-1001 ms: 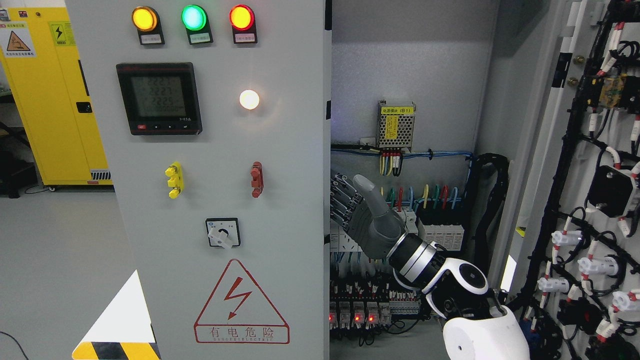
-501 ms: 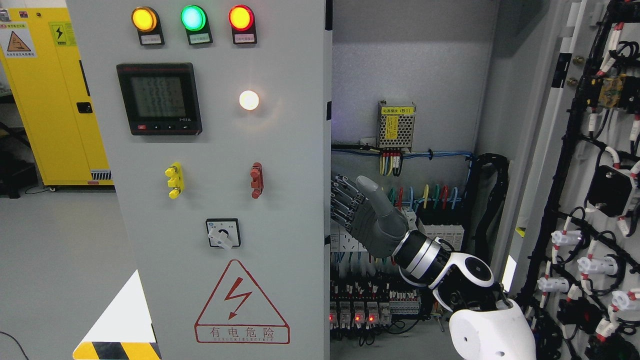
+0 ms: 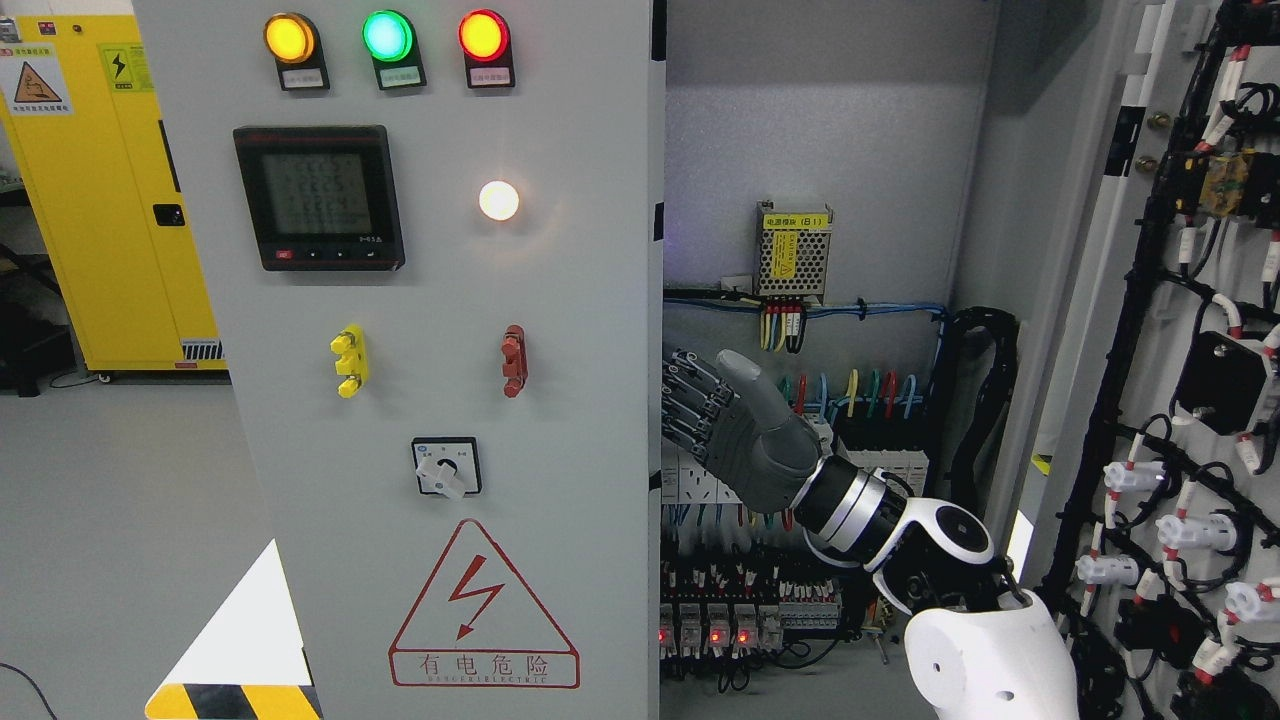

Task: Open door with both hands
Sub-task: 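Hook the right hand fingers behind the lamp door's inner edge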

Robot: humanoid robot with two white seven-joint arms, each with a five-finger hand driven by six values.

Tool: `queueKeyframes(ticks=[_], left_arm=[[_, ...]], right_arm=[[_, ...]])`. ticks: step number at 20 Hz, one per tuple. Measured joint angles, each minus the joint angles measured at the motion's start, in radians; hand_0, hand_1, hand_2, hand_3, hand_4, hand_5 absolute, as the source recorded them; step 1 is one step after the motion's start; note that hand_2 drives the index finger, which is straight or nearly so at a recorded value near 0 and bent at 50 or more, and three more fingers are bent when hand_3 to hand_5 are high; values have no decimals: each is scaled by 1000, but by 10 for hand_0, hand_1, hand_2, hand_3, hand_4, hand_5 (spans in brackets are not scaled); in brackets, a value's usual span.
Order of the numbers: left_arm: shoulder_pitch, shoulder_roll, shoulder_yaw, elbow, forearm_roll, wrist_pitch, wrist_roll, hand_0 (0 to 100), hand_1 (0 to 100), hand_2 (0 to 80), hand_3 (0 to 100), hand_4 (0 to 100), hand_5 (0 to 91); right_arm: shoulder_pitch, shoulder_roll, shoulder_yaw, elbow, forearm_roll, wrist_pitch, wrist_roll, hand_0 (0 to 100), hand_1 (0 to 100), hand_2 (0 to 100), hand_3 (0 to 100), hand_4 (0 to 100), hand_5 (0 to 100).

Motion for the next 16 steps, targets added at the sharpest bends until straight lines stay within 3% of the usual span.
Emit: queueKeyframes(ticks=[16], left_arm=[[28,4,0,0,-1,-4,0,0,0,0,0,0,0]], right_arm=[[-9,-6,-2,1,-3,5,50,213,143,0,0,0,0]])
